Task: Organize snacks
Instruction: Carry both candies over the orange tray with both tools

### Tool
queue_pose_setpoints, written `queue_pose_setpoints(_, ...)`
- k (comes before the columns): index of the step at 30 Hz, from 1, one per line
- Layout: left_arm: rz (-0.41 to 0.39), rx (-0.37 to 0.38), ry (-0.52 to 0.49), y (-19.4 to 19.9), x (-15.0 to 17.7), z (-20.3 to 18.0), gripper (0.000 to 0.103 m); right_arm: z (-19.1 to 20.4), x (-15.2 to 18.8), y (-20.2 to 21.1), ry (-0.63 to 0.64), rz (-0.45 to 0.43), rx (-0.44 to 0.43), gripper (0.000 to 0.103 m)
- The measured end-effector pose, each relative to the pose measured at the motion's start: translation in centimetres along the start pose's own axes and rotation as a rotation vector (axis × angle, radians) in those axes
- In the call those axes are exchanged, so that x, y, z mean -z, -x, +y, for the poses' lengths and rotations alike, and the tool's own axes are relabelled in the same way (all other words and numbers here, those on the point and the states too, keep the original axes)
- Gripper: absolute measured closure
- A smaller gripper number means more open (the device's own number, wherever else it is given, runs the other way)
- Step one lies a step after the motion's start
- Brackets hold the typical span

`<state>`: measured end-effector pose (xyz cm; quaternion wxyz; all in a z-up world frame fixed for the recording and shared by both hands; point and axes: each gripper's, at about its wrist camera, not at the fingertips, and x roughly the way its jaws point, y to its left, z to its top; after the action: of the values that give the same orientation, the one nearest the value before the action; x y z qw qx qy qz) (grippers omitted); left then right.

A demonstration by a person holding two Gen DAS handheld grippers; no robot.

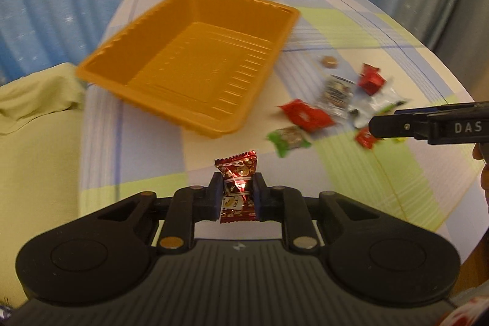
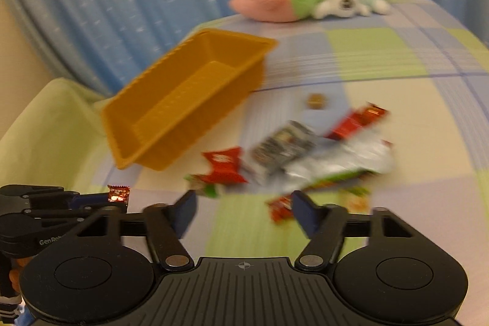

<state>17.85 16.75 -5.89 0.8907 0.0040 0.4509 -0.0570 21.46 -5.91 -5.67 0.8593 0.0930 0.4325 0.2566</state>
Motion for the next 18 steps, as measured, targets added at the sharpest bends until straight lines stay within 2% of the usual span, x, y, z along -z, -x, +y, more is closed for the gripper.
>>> queue_pose_setpoints(7, -0.025, -0.071, 0.081, 1.1, -0.3, 3.9, 0.085, 1.7, -2.2, -4.2, 0.086, 0.016, -0.026, 0.057)
queue_pose_setpoints(18, -0.045, -0.095, 0.126, 1.1, -1.2, 7.5, 0.085, 2.2, -2.9, -9.2, 0.126, 0.098, 0.037, 0.069)
